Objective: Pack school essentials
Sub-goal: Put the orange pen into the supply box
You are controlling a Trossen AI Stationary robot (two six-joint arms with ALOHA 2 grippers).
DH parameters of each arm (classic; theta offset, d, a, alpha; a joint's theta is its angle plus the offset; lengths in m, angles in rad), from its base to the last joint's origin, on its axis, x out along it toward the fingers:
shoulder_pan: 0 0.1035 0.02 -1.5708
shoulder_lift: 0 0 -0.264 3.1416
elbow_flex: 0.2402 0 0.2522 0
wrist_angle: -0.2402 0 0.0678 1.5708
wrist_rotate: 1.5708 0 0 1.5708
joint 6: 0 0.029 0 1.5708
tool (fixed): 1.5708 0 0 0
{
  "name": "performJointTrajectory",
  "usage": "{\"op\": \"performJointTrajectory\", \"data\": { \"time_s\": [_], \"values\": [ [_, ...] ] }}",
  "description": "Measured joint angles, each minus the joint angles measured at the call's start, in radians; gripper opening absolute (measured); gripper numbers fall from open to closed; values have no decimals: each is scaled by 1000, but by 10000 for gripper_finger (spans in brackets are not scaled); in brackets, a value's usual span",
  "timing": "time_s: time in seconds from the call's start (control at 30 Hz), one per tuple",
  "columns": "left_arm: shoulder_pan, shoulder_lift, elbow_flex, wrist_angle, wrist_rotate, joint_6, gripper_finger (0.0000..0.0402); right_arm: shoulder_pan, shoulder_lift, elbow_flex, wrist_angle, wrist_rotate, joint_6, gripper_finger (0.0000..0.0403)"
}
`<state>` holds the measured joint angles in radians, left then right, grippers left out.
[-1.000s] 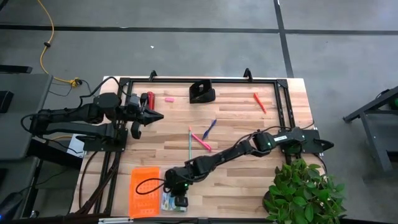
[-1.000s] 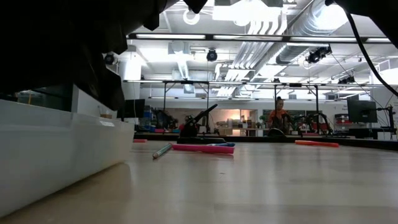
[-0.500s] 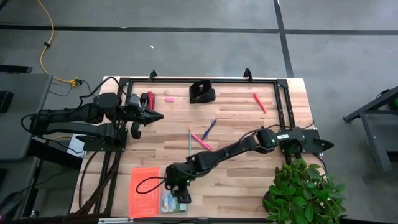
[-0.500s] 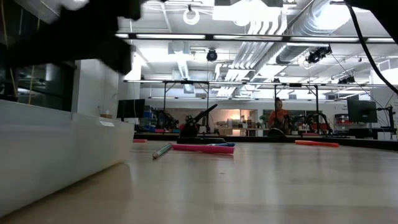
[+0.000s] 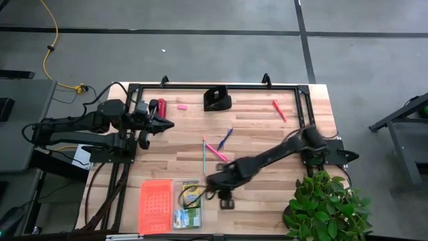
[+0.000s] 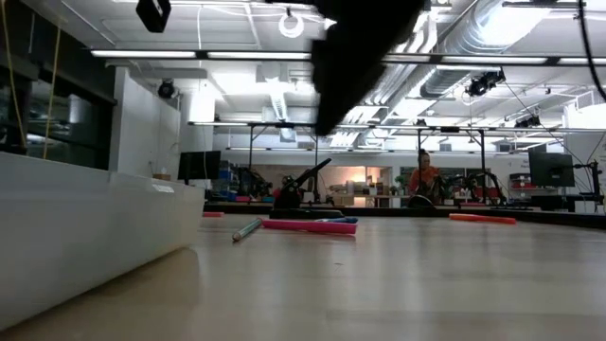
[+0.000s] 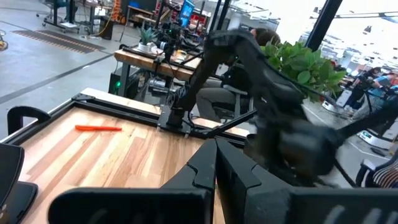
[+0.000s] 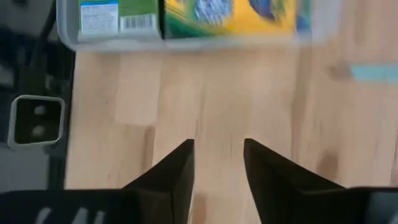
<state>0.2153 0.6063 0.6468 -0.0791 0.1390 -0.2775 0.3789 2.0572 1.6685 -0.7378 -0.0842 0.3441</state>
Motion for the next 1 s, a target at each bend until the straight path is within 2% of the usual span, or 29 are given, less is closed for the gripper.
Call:
{"op": "performJointTrajectory", "data": {
  "time_s": [0.07,0.23,0.37,0.47,0.6,0.7,0.87,1.0],
  "values": [
    [0,-6,0,1,0,0,0,2,-123,-186,134,12,95,116],
    [0,-5,0,2,0,6,0,1,-411,-592,466,123,317,110],
    [0,-4,0,3,-14,51,0,-15,-593,-814,719,237,352,110],
    [0,-5,0,15,-21,48,0,-40,-697,-927,905,316,300,110],
    [0,-5,0,27,-54,53,0,-89,-791,-1007,1121,346,164,110],
    [0,-5,0,27,-76,45,0,-126,-836,-1011,1196,321,78,110],
    [0,-5,0,27,-76,45,0,-174,-879,-966,1224,239,-41,110],
    [0,-5,0,28,-63,45,0,-194,-889,-930,1222,232,-65,110]
  ]
}}
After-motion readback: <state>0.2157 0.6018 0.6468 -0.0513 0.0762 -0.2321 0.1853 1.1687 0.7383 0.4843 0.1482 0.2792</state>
